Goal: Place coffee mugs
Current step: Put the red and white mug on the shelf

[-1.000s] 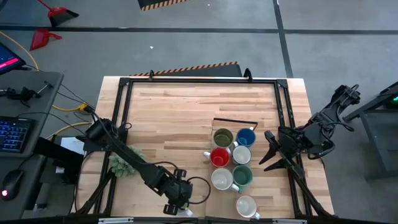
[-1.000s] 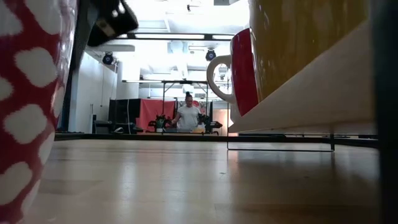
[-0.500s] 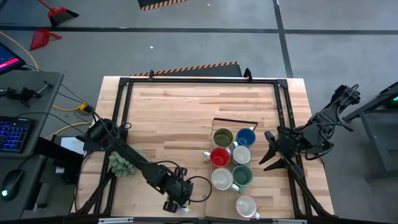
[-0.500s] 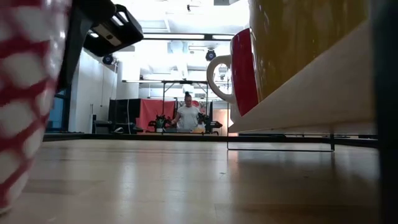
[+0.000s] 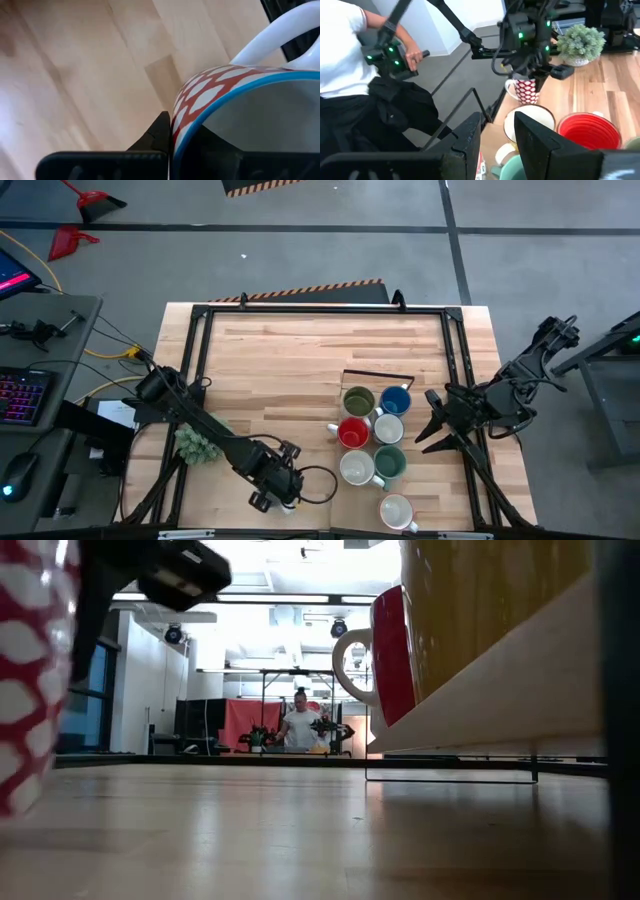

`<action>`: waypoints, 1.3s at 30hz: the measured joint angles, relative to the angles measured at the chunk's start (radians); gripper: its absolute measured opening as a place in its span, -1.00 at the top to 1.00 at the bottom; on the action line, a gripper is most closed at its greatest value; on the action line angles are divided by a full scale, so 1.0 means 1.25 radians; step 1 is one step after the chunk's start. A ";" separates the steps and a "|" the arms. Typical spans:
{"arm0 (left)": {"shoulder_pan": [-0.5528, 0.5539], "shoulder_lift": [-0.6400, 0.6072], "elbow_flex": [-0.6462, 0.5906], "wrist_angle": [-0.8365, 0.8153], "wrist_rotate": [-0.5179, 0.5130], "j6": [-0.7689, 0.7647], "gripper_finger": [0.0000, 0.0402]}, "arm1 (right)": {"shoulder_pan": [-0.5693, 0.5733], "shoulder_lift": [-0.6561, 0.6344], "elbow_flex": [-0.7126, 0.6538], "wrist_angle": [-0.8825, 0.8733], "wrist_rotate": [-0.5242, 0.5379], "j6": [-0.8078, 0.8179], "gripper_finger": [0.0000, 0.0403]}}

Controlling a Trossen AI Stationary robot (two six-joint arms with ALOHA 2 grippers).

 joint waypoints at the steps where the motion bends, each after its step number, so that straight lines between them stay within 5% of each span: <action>1: 0.001 -0.005 0.000 -0.003 -0.003 0.024 0.95 | 0.000 0.001 0.000 -0.003 0.005 -0.001 0.46; 28: 0.015 -0.014 0.000 -0.036 -0.018 0.976 0.95 | 0.000 0.082 0.000 0.003 0.080 0.024 0.46; 39: 0.003 -0.014 0.001 -0.038 -0.019 1.173 0.95 | 0.000 0.081 0.000 0.020 0.092 0.028 0.46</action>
